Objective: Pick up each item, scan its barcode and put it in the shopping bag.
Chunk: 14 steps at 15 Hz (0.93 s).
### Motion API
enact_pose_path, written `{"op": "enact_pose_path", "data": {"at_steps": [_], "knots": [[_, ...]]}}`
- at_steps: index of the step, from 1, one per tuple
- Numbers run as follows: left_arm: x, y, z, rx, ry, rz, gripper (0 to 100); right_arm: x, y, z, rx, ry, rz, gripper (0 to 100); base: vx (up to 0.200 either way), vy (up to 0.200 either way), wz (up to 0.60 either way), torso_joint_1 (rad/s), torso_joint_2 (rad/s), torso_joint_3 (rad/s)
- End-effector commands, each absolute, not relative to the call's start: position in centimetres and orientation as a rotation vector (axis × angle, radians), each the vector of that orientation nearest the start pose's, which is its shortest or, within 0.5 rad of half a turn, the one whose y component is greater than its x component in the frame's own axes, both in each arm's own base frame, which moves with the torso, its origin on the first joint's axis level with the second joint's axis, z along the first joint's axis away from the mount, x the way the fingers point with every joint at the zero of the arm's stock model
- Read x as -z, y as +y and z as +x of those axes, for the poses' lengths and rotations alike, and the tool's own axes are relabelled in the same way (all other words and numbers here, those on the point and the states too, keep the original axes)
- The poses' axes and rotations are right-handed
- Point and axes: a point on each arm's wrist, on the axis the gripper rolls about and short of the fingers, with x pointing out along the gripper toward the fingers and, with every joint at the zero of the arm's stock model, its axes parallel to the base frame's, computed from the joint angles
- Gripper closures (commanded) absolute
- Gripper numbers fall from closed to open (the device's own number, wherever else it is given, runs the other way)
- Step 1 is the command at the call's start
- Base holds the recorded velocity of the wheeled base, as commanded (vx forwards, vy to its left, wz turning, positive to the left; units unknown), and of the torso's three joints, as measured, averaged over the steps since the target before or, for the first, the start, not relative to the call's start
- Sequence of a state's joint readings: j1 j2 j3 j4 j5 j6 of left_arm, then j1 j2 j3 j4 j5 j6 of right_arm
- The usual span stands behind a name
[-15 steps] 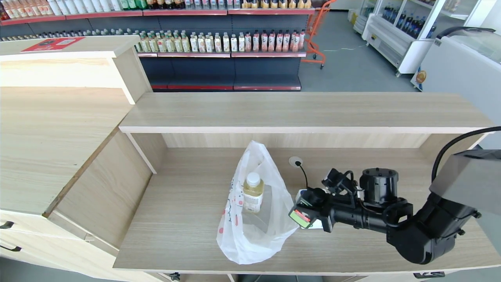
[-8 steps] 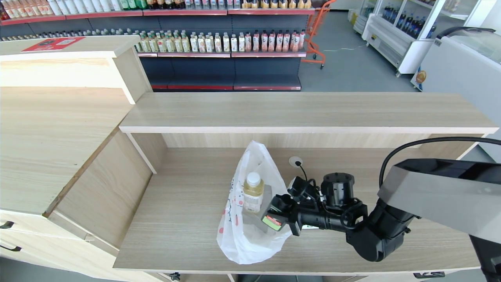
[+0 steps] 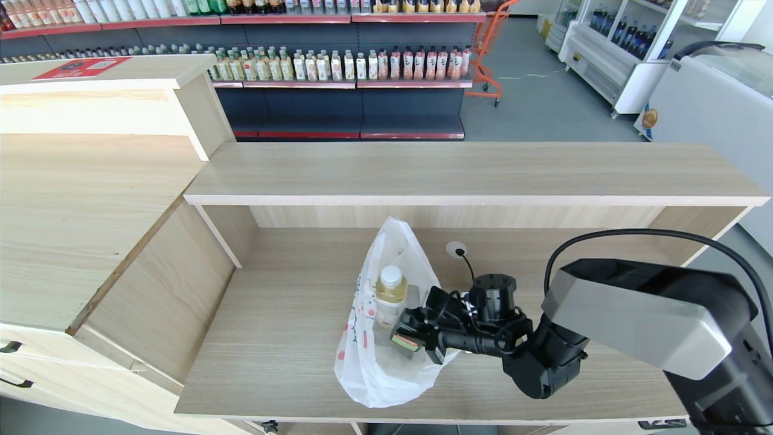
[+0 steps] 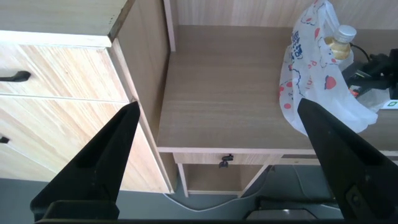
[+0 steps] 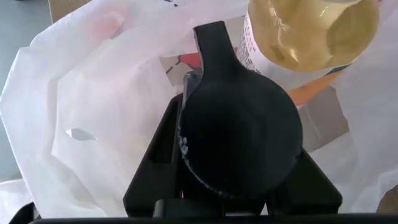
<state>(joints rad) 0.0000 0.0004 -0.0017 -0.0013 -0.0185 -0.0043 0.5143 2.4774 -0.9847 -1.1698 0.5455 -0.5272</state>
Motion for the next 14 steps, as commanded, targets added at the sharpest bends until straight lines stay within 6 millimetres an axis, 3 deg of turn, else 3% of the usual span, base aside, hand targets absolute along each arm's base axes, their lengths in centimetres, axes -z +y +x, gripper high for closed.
{"op": "enact_pose_path", "data": {"at_steps": [1,2,5,7,9,11,14], "knots": [[-7.6,0.0,-2.3,0.018,-0.003,-0.005,0,2.6,22.0,36.1,-1.122,0.068,-0.468,100,0.000,0.000,0.00,0.000,0.00,0.000],[-7.6,0.0,-2.3,0.018,-0.003,-0.005,0,2.6,21.9,36.1,-1.122,0.070,-0.468,0,0.000,0.000,0.00,0.000,0.00,0.000],[-7.6,0.0,-2.3,0.018,-0.003,-0.005,0,1.3,22.0,36.0,-1.113,0.088,-0.395,0,0.000,0.000,0.00,0.000,0.00,0.000],[-7.6,0.0,-2.3,0.018,-0.003,-0.005,0,-1.0,22.1,35.7,-1.101,0.117,-0.275,0,0.000,0.000,0.00,0.000,0.00,0.000],[-7.6,0.0,-2.3,0.018,-0.003,-0.005,0,-4.6,20.8,34.4,-1.067,0.188,-0.089,0,0.000,0.000,0.00,0.000,0.00,0.000],[-7.6,0.0,-2.3,0.018,-0.003,-0.005,0,-7.6,18.8,32.2,-1.029,0.284,0.028,0,0.000,0.000,0.00,0.000,0.00,0.000],[-7.6,0.0,-2.3,0.018,-0.003,-0.005,0,-10.0,13.9,27.7,-0.910,0.486,0.074,0,0.000,0.000,0.00,0.000,0.00,0.000]]}}
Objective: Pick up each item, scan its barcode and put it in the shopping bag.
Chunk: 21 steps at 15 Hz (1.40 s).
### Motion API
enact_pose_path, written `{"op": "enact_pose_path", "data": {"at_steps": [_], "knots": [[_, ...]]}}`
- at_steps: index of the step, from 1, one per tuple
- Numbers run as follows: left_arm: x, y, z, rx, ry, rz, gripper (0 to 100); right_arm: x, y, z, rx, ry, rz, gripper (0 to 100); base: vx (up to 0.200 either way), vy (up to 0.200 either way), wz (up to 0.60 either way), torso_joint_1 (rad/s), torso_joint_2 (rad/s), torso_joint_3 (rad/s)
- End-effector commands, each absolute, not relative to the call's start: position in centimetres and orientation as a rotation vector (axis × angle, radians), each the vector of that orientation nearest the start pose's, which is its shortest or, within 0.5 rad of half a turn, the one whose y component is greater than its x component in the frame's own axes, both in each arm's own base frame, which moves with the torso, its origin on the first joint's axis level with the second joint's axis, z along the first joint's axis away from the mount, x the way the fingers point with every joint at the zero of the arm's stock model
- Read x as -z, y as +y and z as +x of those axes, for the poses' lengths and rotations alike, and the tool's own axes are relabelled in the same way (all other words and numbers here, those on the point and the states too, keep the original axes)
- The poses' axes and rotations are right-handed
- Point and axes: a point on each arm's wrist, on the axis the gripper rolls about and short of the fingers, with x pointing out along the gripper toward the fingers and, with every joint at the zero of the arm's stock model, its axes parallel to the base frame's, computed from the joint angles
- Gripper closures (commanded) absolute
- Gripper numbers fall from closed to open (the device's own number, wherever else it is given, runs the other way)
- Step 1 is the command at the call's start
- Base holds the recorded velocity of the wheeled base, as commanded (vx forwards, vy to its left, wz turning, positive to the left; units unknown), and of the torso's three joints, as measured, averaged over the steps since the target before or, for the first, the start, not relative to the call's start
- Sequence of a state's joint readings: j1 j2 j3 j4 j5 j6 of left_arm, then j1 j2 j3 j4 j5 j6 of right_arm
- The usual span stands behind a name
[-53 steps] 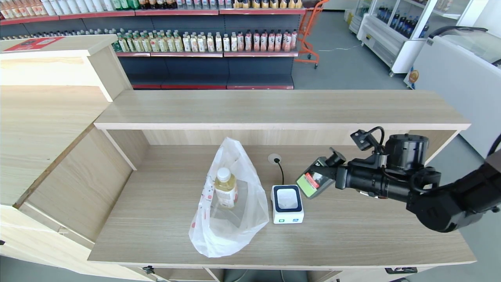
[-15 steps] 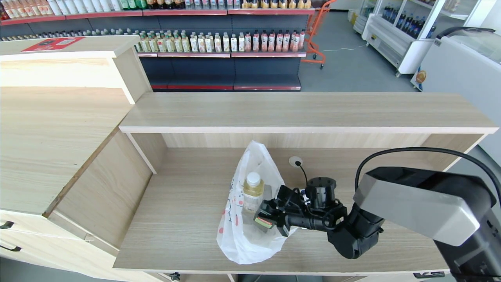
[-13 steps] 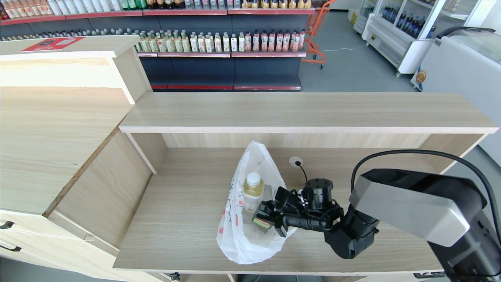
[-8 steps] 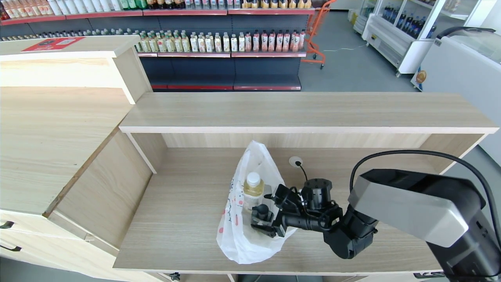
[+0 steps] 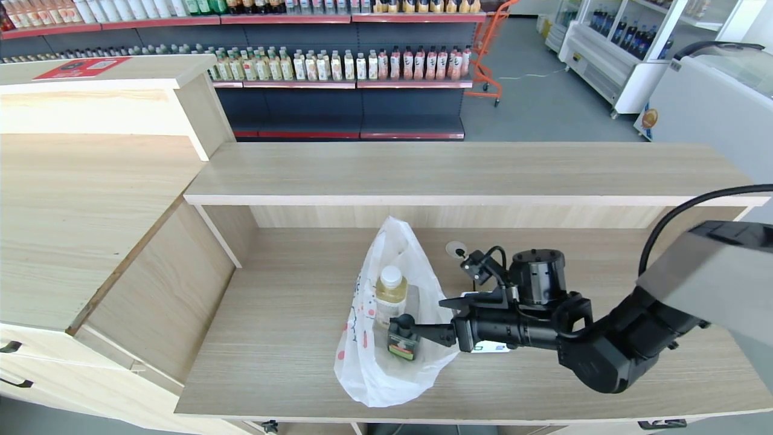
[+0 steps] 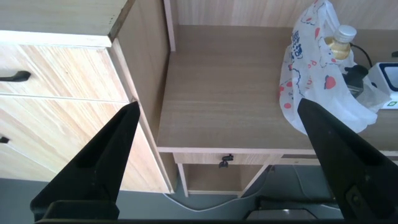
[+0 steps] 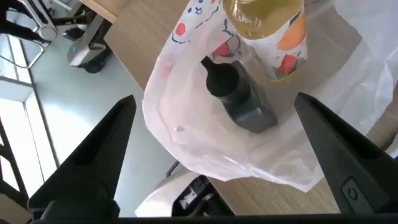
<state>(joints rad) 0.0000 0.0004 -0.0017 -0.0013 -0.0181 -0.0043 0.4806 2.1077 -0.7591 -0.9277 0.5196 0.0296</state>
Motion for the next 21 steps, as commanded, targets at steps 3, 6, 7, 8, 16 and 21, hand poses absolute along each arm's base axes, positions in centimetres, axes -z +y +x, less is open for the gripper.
{"op": "enact_pose_path", "data": {"at_steps": [3,6,7,8,16,21], "knots": [[-7.6,0.0,-2.3,0.018,-0.003,-0.005,0,-11.1,10.1,25.7,-0.812,0.478,0.104,0,0.000,0.000,0.00,0.000,0.00,0.000],[-7.6,0.0,-2.3,0.018,-0.003,-0.005,0,-16.3,4.7,19.9,-0.634,0.255,0.080,0,0.000,0.000,0.00,0.000,0.00,0.000],[-7.6,0.0,-2.3,0.018,-0.003,-0.005,0,-16.9,3.6,16.8,-0.553,0.226,0.065,0,0.000,0.000,0.00,0.000,0.00,0.000],[-7.6,0.0,-2.3,0.018,-0.003,-0.006,0,-17.0,2.7,13.9,-0.451,0.206,0.028,0,0.000,0.000,0.00,0.000,0.00,0.000],[-7.6,0.0,-2.3,0.018,-0.003,-0.005,0,-7.6,0.0,-2.3,0.025,0.003,0.003,0,0.000,0.000,0.00,0.000,0.00,0.000],[-7.6,0.0,-2.3,0.018,-0.003,-0.006,0,-7.6,0.0,-2.3,0.025,0.003,0.006,0,0.000,0.000,0.00,0.000,0.00,0.000]]}}
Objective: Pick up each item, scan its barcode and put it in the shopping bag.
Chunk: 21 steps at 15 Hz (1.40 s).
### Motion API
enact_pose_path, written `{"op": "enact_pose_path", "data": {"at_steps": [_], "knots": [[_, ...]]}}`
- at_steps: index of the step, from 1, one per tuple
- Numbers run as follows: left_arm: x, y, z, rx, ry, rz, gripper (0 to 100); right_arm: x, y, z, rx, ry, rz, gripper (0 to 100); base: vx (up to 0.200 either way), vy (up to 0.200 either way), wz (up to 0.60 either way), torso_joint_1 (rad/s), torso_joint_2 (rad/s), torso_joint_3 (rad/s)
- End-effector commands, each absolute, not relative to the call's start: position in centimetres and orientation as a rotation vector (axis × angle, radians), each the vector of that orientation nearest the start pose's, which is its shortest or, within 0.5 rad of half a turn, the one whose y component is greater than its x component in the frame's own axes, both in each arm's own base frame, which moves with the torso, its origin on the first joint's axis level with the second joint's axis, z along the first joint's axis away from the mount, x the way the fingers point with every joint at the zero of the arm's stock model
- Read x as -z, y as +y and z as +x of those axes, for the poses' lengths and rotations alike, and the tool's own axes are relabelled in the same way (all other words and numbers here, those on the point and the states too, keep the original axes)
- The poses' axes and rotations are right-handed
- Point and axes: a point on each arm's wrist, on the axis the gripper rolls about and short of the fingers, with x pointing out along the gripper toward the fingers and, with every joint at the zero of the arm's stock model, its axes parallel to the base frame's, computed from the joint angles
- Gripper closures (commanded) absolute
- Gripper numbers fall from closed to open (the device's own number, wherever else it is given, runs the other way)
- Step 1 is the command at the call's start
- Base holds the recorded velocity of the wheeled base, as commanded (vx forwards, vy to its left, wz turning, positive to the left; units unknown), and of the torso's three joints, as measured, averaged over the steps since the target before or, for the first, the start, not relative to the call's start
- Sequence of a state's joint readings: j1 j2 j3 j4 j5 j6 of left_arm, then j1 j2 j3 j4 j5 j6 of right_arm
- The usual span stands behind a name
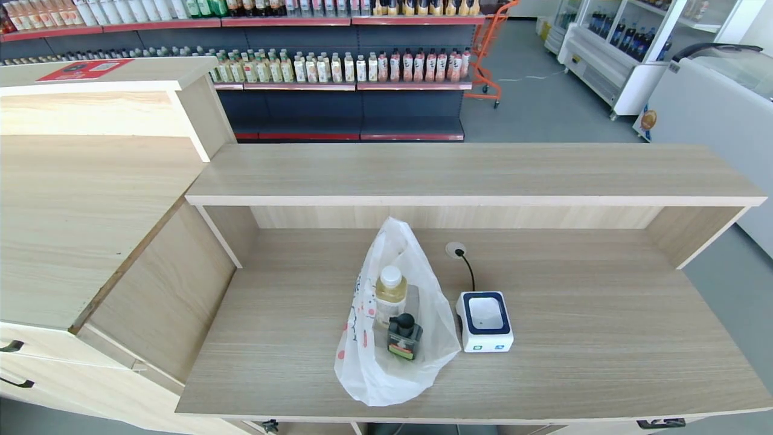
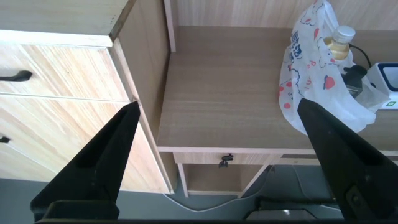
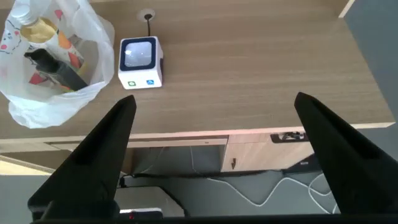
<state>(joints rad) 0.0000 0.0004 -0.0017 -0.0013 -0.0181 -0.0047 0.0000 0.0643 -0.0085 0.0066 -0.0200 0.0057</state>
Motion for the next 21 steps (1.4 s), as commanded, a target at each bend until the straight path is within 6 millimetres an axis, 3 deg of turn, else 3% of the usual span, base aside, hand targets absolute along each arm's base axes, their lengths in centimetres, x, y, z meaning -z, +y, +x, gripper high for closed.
{"op": "enact_pose_path", "data": {"at_steps": [1,2,3,15,21], "knots": [[-7.61,-0.04,-2.29,0.018,-0.003,-0.005,0,-7.57,-0.03,-2.30,0.025,0.003,0.008,0,0.000,0.000,0.00,0.000,0.00,0.000],[-7.61,-0.04,-2.29,0.018,-0.003,-0.006,0,-7.57,-0.03,-2.30,0.025,0.003,0.008,0,0.000,0.000,0.00,0.000,0.00,0.000],[-7.61,-0.04,-2.29,0.018,-0.003,-0.006,0,-7.55,-0.03,-2.30,0.025,0.005,0.003,100,0.000,0.000,0.00,0.000,0.00,0.000],[-7.61,-0.04,-2.29,0.018,-0.003,-0.005,0,-7.55,-0.03,-2.30,0.025,0.005,0.006,100,0.000,0.000,0.00,0.000,0.00,0.000],[-7.61,-0.04,-2.29,0.018,-0.003,-0.002,0,-7.55,-0.03,-2.30,0.025,0.005,0.006,100,0.000,-0.200,0.00,0.002,0.00,0.002]]}}
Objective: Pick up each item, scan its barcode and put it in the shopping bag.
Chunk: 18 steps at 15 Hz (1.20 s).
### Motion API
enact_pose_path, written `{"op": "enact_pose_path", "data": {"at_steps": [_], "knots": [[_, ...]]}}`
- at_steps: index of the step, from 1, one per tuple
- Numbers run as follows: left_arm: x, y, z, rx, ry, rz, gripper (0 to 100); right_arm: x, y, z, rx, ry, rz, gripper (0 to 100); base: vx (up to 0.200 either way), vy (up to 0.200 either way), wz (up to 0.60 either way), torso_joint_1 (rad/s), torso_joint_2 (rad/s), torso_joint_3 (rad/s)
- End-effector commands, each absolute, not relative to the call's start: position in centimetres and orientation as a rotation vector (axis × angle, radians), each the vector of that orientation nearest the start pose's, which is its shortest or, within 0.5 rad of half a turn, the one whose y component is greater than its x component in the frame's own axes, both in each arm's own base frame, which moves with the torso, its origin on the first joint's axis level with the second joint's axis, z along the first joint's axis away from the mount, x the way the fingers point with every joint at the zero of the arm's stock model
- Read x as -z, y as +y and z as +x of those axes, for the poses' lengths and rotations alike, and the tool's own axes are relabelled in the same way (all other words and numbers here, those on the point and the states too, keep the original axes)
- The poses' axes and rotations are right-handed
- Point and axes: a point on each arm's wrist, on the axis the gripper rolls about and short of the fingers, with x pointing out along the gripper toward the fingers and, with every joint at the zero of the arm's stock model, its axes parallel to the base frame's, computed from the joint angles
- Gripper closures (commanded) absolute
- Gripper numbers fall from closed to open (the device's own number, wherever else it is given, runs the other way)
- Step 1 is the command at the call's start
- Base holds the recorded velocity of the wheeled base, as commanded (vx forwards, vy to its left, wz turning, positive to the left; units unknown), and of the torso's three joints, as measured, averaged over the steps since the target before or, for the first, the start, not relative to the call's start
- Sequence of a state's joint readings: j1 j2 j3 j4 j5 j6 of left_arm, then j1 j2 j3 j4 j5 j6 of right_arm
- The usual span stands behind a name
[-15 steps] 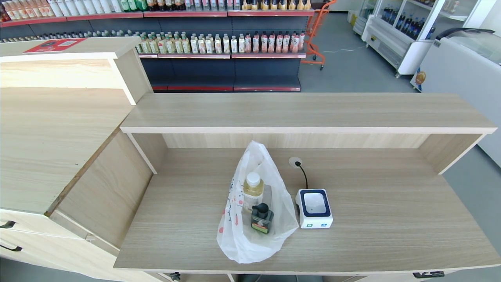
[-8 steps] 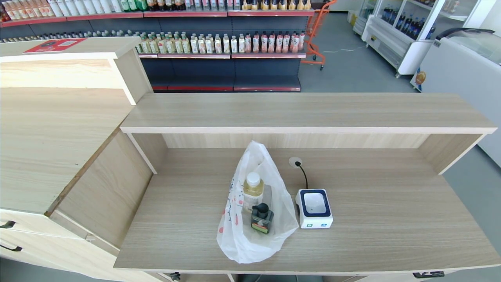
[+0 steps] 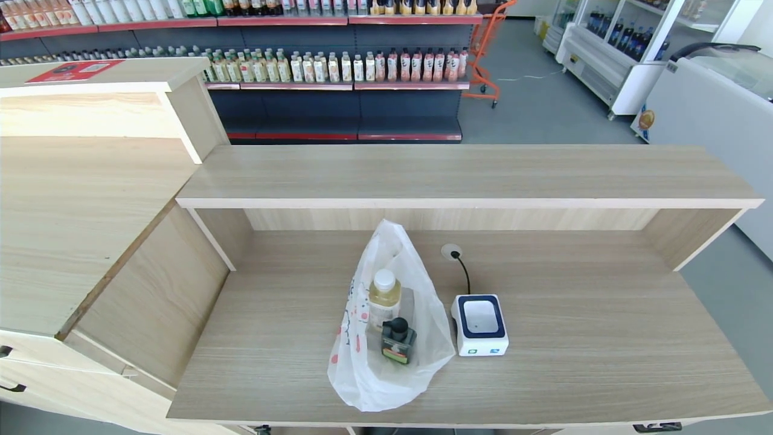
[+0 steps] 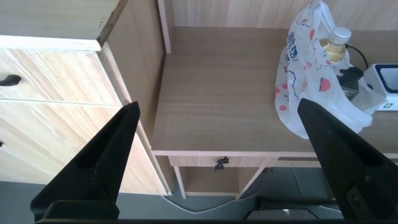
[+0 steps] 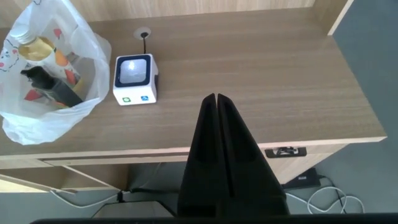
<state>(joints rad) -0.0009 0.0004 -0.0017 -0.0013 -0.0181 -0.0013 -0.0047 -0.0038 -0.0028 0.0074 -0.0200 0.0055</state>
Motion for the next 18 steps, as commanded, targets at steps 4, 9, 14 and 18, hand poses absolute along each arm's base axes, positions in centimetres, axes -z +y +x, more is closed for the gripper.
{"op": "enact_pose_path", "data": {"at_steps": [4,9,14,18], "knots": [[-7.61,-0.04,-2.29,0.018,-0.003,-0.003,0,-7.55,-0.03,-2.30,0.025,0.005,0.006,100,0.000,-0.150,0.00,0.008,0.00,-0.003],[-7.61,-0.04,-2.29,0.018,-0.003,0.000,0,-7.55,-0.03,-2.30,0.025,0.005,0.005,100,0.000,0.000,0.00,0.000,0.00,0.000],[-7.61,-0.04,-2.29,0.018,-0.003,-0.002,0,-7.55,-0.03,-2.30,0.025,0.005,0.006,100,0.160,0.000,0.00,0.003,0.00,0.001],[-7.61,-0.04,-2.29,0.018,-0.003,-0.003,0,-7.57,-0.03,-2.30,0.025,0.003,0.008,100,0.000,0.000,0.00,0.000,0.00,0.000]]}}
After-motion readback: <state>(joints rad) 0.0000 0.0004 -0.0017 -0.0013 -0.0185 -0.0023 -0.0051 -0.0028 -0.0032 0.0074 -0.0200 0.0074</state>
